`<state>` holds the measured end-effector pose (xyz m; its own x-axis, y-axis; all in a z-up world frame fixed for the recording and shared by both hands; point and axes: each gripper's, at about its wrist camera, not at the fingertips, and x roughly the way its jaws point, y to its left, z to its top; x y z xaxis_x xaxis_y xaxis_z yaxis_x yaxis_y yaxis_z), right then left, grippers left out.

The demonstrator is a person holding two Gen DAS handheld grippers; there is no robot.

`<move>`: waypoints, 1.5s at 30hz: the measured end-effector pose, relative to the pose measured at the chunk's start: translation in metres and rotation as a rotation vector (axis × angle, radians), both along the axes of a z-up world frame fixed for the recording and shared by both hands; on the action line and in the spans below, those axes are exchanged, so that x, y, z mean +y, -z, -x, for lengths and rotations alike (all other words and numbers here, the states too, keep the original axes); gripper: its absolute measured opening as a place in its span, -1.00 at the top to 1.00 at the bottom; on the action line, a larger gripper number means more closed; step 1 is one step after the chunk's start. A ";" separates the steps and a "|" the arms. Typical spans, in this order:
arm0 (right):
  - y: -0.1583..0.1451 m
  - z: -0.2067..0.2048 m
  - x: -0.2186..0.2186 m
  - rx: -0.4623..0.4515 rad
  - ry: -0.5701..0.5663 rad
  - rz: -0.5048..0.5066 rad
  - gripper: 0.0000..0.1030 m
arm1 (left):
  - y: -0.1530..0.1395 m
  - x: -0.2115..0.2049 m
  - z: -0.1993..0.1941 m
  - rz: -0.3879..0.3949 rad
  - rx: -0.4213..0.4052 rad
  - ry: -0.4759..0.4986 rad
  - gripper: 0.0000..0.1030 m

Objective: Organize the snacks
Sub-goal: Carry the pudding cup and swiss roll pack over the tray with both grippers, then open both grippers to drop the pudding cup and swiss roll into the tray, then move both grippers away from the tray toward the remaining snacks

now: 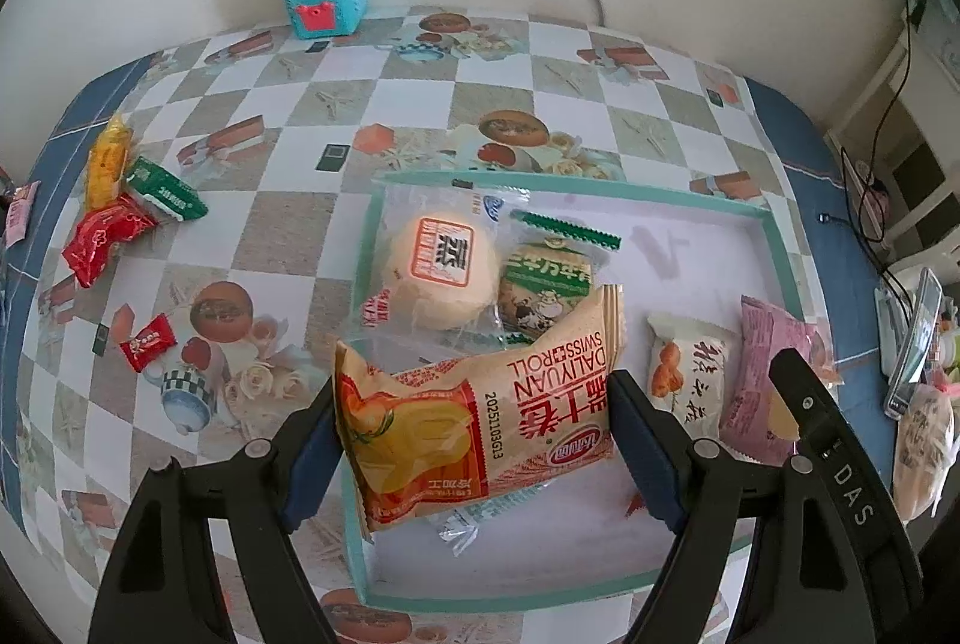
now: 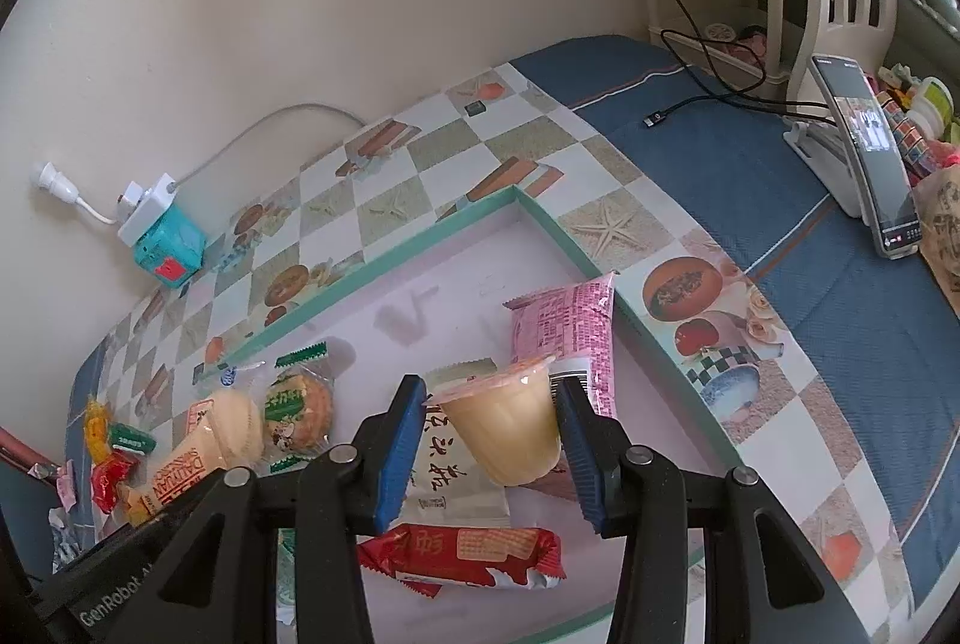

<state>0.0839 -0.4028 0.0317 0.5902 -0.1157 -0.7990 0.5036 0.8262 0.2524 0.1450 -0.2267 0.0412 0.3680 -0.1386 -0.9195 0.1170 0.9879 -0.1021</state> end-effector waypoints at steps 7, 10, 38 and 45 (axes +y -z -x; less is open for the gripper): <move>0.002 -0.001 -0.001 0.020 -0.001 0.000 0.05 | 0.002 -0.003 0.000 0.017 0.020 0.020 -0.62; 0.001 0.000 -0.001 0.023 0.004 0.006 0.05 | 0.003 -0.003 0.000 0.022 0.033 0.021 -0.62; -0.001 -0.005 0.008 0.063 -0.040 0.045 -1.00 | -0.010 0.066 -0.014 0.028 -0.008 -0.211 -0.76; 0.003 -0.007 0.013 0.111 -0.048 0.047 -1.00 | -0.004 0.088 -0.018 0.046 0.009 -0.276 -0.76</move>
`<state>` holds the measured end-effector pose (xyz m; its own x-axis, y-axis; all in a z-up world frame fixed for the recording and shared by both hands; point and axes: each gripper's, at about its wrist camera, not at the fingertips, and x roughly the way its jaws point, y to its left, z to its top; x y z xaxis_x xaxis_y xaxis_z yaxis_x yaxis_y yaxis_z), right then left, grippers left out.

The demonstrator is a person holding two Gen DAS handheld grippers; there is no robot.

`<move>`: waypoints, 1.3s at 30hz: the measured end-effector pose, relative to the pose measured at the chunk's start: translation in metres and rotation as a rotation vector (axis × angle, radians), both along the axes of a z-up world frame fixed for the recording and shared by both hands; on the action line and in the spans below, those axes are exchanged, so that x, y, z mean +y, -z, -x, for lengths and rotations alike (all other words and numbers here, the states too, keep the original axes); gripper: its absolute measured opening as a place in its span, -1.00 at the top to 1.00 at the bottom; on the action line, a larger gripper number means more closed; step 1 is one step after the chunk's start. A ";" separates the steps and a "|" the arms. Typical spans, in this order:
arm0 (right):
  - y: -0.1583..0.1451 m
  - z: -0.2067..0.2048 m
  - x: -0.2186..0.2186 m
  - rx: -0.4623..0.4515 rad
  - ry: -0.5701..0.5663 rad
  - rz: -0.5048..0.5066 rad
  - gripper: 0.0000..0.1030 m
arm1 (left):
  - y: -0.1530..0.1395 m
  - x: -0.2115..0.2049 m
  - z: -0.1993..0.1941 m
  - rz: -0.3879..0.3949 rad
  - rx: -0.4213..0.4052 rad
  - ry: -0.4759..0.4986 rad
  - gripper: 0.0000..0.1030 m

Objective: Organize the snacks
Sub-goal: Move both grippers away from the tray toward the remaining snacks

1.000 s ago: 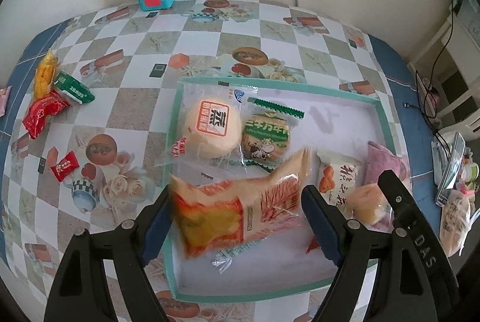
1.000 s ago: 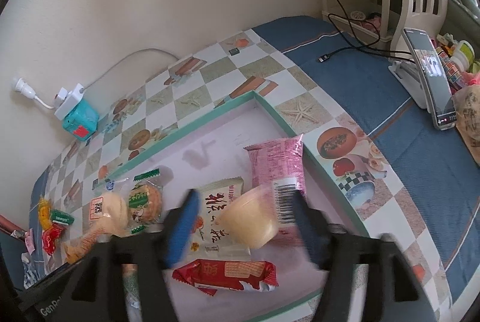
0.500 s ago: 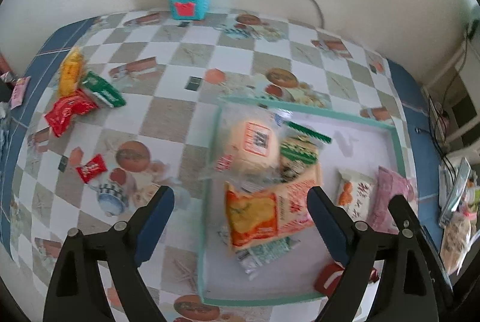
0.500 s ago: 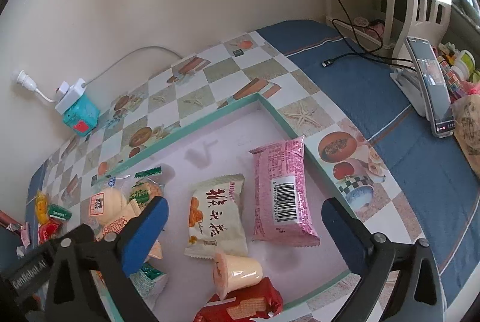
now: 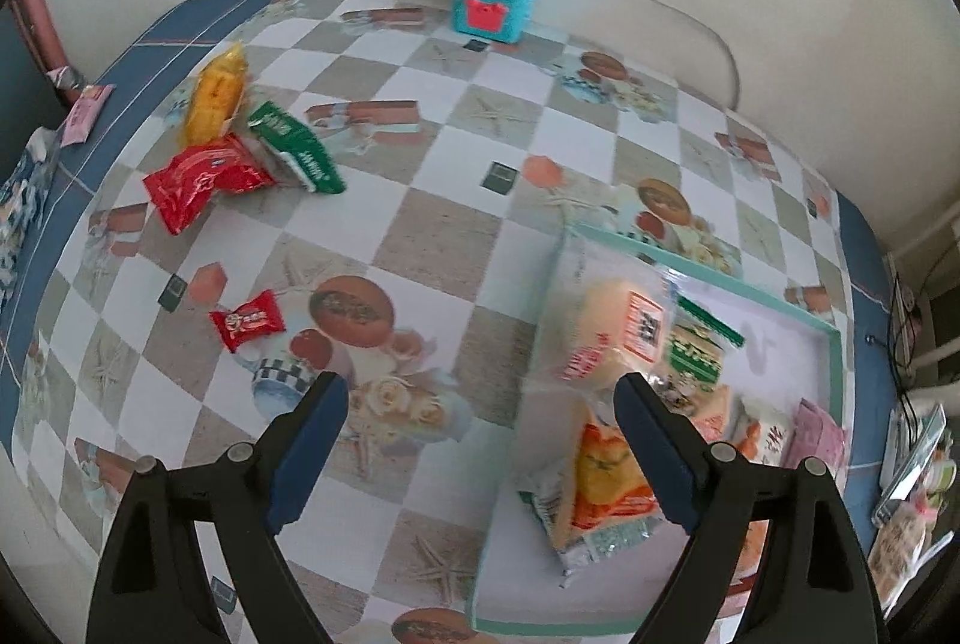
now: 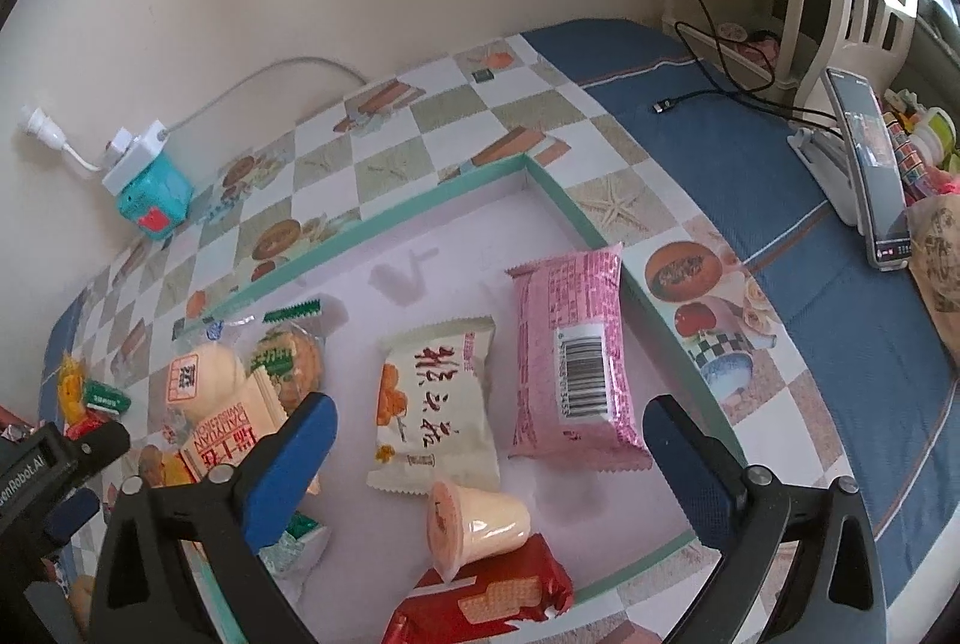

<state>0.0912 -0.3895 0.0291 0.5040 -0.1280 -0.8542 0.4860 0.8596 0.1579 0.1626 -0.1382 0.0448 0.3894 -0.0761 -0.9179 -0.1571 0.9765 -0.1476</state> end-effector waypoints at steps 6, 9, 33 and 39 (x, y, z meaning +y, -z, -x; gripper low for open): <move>0.001 0.001 0.004 0.043 -0.005 -0.010 -1.00 | -0.006 0.017 -0.001 0.007 -0.017 -0.040 -0.76; -0.004 0.002 0.009 0.052 -0.010 0.006 -1.00 | -0.011 0.026 -0.001 -0.001 -0.030 -0.059 -0.76; -0.034 -0.015 0.118 0.006 -0.235 0.074 -1.00 | -0.042 0.165 0.017 -0.215 -0.089 -0.327 -0.76; -0.029 -0.020 0.147 0.021 -0.288 0.087 -1.00 | -0.042 0.188 0.024 -0.230 -0.076 -0.357 -0.76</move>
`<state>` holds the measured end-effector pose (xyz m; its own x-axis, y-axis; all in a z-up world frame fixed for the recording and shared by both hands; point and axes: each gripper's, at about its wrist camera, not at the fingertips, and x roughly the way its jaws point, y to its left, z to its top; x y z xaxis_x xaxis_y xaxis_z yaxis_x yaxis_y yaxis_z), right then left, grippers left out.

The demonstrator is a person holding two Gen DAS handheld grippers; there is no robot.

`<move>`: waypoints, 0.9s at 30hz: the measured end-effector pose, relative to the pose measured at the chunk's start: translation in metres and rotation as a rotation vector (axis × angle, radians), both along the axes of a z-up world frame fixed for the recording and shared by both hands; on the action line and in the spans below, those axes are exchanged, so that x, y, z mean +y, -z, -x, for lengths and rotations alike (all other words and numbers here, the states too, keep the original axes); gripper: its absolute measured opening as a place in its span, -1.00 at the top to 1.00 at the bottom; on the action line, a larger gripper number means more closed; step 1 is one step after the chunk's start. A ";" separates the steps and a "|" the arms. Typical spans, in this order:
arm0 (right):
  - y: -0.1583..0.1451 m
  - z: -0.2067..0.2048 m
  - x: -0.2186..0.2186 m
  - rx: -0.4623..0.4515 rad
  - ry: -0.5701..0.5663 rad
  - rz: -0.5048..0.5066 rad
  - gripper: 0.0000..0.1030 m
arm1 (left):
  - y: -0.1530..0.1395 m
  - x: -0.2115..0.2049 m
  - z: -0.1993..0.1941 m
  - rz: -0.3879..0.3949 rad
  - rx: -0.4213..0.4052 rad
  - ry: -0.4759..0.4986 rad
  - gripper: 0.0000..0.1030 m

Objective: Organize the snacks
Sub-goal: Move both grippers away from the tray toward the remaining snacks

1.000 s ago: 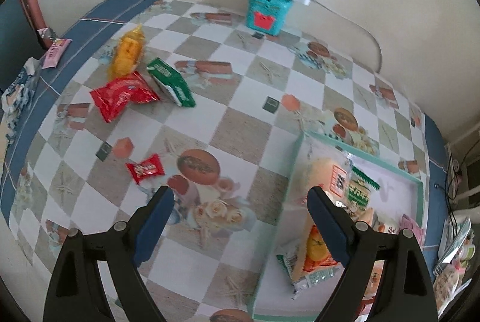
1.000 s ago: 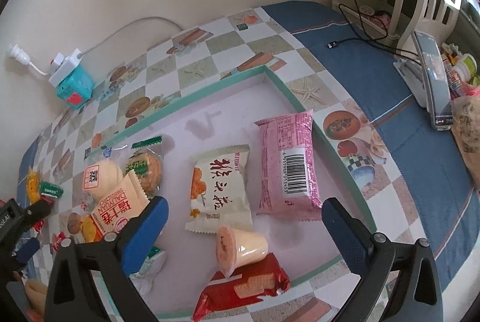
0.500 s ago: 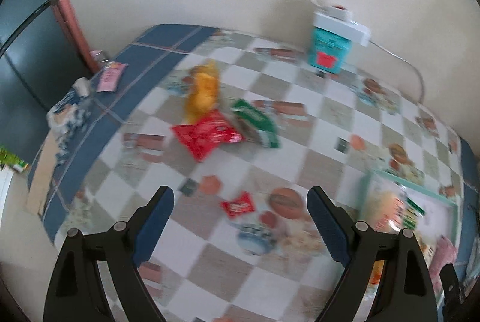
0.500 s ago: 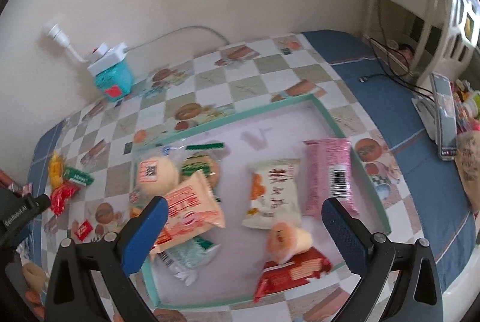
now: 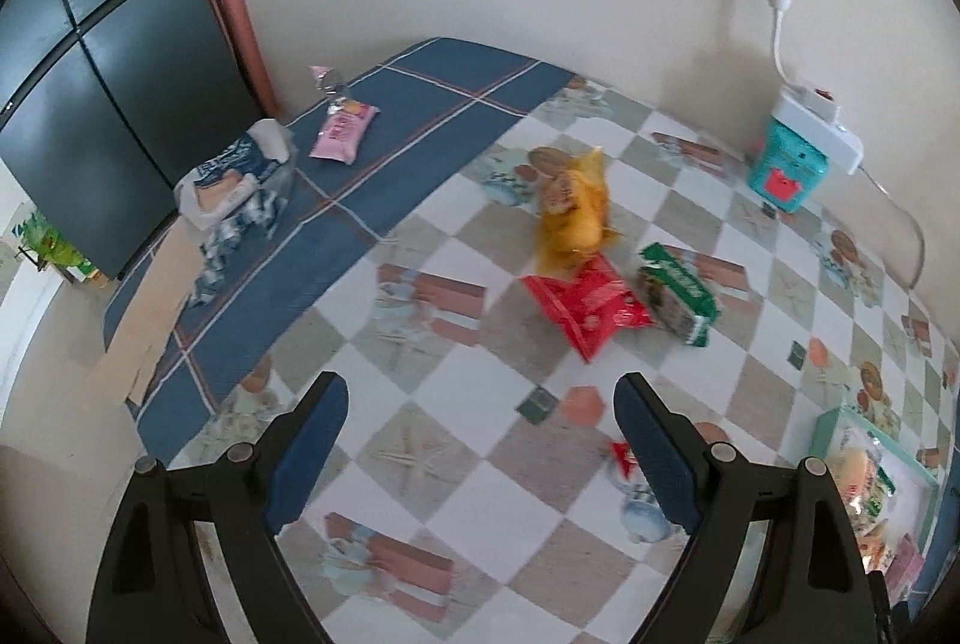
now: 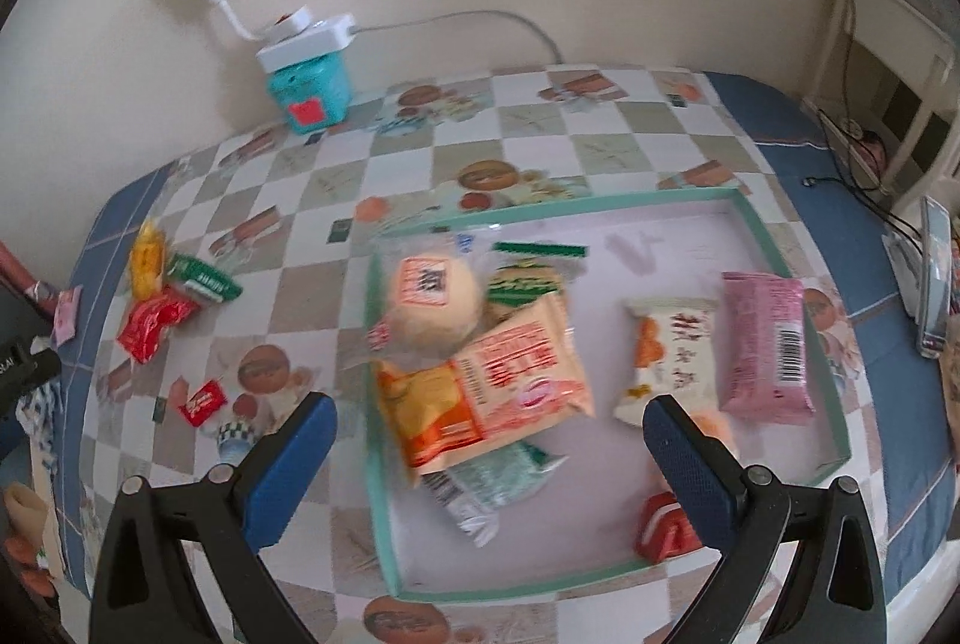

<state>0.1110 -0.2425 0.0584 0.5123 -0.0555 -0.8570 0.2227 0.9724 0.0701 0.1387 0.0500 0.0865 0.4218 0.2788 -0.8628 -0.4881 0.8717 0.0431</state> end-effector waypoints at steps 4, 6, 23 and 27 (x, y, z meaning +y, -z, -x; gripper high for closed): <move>0.002 -0.002 0.020 0.004 -0.039 0.008 -1.00 | 0.003 0.010 0.003 -0.020 0.023 0.000 -0.76; 0.003 -0.003 0.029 0.006 -0.056 0.011 -1.00 | 0.005 0.016 0.005 -0.023 0.031 0.000 -0.76; 0.026 -0.010 0.103 0.024 -0.215 -0.002 -1.00 | 0.056 0.052 0.000 0.095 0.144 -0.024 -0.76; 0.033 -0.011 0.121 0.016 -0.270 0.016 -1.00 | 0.072 0.055 -0.004 0.133 0.172 -0.026 -0.76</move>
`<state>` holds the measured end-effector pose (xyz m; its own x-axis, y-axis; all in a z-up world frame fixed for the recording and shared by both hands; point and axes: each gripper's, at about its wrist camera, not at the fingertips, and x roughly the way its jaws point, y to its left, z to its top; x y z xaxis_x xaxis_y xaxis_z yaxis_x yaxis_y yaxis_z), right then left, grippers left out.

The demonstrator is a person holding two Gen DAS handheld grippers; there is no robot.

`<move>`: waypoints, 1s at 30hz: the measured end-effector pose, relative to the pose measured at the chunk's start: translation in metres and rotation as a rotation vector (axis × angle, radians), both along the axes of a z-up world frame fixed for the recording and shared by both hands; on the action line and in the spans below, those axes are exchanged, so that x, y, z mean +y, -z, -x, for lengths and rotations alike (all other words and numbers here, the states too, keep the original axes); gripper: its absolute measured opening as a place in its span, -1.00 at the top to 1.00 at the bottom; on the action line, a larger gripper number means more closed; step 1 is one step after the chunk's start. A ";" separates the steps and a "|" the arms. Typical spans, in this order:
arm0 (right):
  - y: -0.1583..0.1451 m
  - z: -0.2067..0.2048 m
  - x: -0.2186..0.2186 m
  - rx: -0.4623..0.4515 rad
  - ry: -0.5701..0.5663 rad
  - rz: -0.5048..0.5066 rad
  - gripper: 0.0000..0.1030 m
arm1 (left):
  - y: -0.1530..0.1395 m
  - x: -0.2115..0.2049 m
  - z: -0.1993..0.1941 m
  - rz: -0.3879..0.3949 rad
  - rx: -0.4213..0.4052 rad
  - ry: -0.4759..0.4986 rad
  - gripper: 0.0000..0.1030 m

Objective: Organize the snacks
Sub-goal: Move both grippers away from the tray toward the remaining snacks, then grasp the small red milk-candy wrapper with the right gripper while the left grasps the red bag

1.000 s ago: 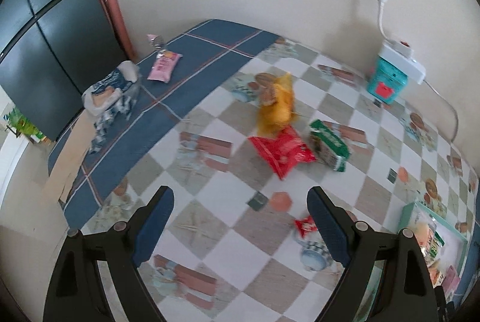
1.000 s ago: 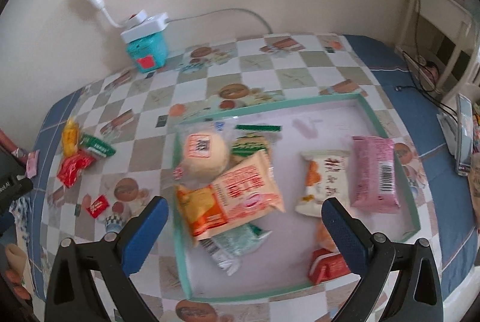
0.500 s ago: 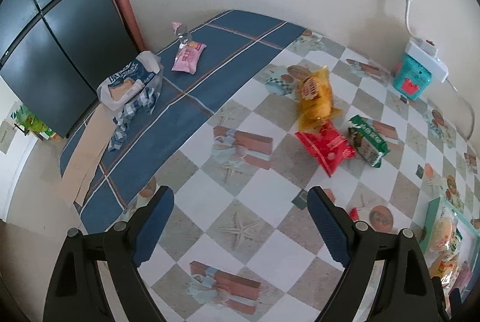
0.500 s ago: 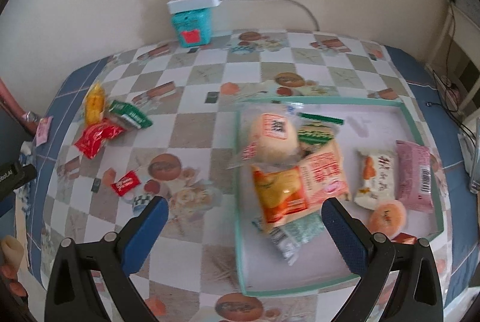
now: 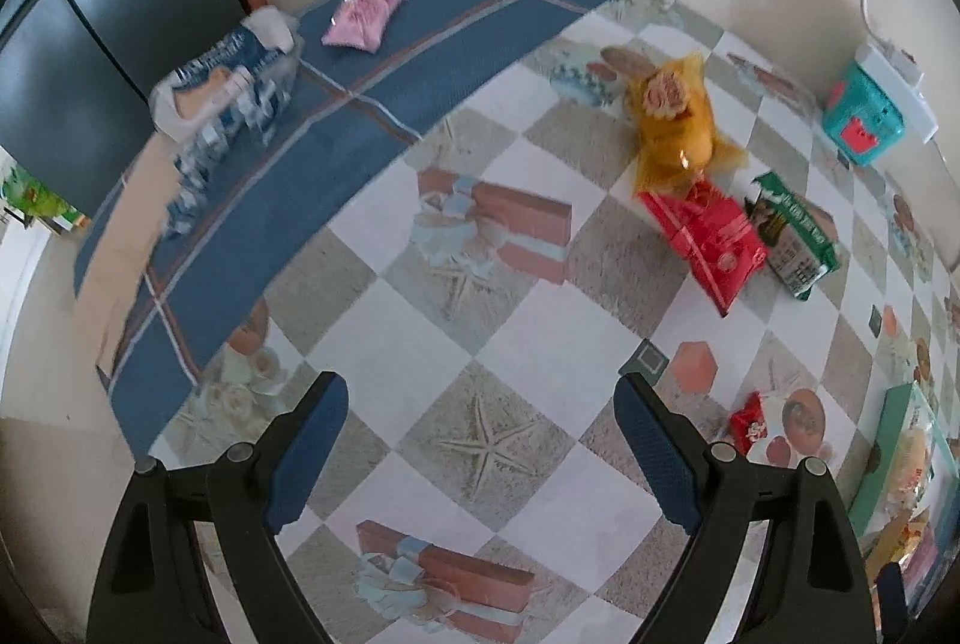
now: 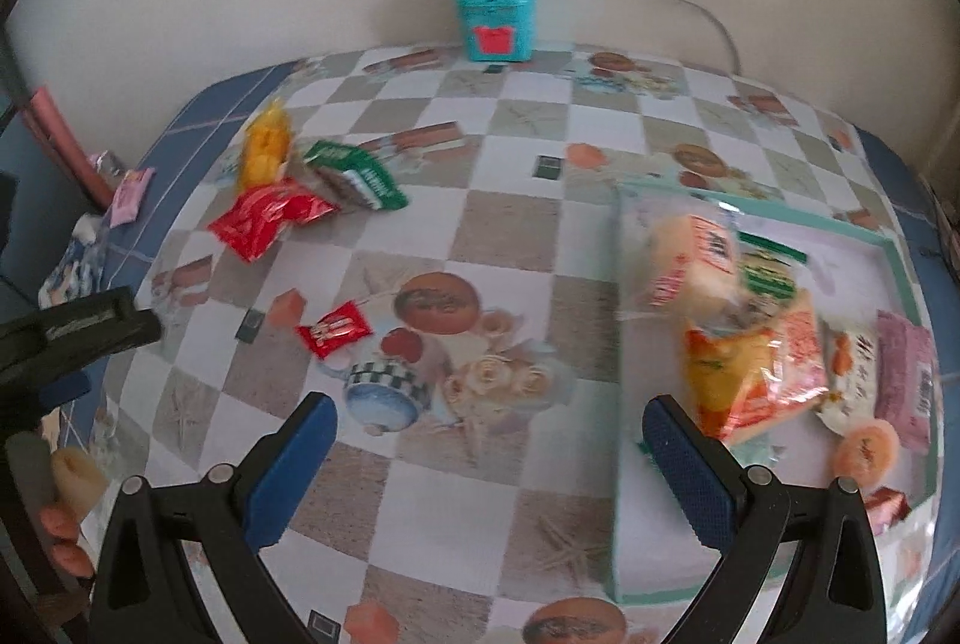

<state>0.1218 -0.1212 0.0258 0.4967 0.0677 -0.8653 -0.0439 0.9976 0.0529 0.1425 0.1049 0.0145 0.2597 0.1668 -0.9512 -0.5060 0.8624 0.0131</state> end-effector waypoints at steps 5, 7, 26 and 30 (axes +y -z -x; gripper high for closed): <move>0.009 -0.003 0.023 -0.012 -0.078 0.024 -1.00 | 0.012 0.005 -0.003 0.022 0.024 -0.015 -0.76; 0.014 -0.005 0.031 -0.003 -0.103 0.024 -0.99 | 0.014 0.007 -0.003 0.031 0.025 -0.021 -0.76; 0.055 -0.055 0.068 0.078 -0.205 -0.056 -0.41 | 0.020 0.032 -0.020 0.139 -0.029 -0.091 -0.76; 0.057 -0.061 0.070 0.067 -0.201 -0.046 -0.22 | 0.022 0.036 -0.021 0.147 -0.032 -0.105 -0.76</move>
<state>0.1824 -0.0508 -0.0316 0.4104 0.1995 -0.8898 -0.2365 0.9657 0.1074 0.1632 0.1409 -0.0075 0.2782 0.0544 -0.9590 -0.5918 0.7961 -0.1266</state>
